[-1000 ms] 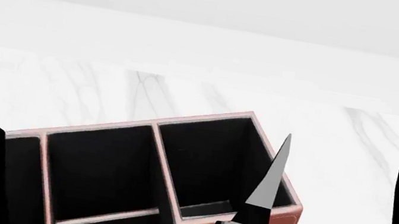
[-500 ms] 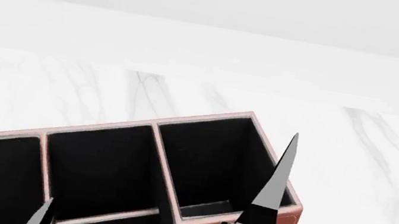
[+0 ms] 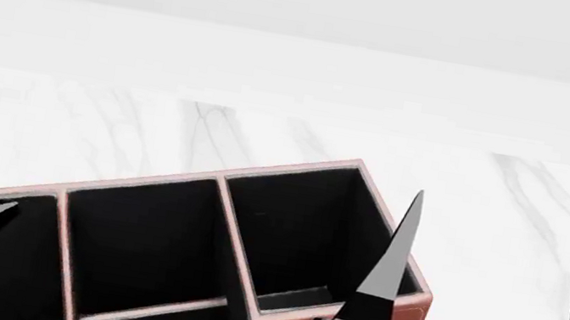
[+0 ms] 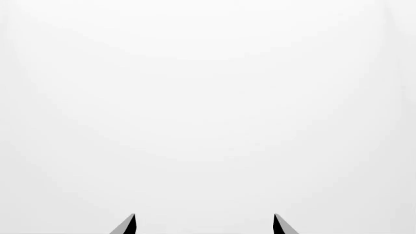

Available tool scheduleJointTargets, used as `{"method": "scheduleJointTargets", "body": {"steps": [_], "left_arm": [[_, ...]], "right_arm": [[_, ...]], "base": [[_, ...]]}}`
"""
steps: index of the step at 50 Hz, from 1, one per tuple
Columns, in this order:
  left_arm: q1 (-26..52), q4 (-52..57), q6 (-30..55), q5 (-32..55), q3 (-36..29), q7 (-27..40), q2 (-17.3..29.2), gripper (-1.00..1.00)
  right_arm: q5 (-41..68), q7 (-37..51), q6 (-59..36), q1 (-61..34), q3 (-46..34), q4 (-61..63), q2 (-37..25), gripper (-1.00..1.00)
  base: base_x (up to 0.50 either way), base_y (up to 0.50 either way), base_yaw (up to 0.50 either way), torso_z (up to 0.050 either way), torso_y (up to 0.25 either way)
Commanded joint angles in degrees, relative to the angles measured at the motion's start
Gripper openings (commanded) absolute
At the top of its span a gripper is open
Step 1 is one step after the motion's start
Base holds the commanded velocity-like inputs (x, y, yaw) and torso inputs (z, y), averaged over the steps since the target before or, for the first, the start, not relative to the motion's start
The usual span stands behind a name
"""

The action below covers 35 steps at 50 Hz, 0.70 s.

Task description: Pick up the book and place it in the front compartment of the caddy.

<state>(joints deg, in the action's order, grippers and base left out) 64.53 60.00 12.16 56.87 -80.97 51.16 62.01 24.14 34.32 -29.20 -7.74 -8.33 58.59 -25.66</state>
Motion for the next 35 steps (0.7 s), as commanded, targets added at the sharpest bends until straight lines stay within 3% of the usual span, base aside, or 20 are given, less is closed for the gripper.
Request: {"method": "scheduleJointTargets", "body": {"steps": [1,19,35], "left_arm": [[14.54,-0.22,-1.42,11.25,-7.87,-3.29,-0.08,1.00],[20.34,-1.79,0.02,28.04,-9.44,-16.89,0.02,1.00],[24.60,-4.33,3.61,36.64,-9.54,-23.92,-2.06,1.00]], "right_arm": [[-0.44,-0.17,0.76,0.06,0.32,0.31,-0.06,1.00],[1.17,2.42,1.54,-0.59,-0.83,0.54,-2.22,1.00],[2.81,4.37,2.59,-0.98,-1.29,0.54,-4.11,1.00]], "base": [[0.00,0.00,0.00,0.000,0.000],[0.00,0.00,0.00,0.000,0.000],[0.00,0.00,0.00,0.000,0.000]]}}
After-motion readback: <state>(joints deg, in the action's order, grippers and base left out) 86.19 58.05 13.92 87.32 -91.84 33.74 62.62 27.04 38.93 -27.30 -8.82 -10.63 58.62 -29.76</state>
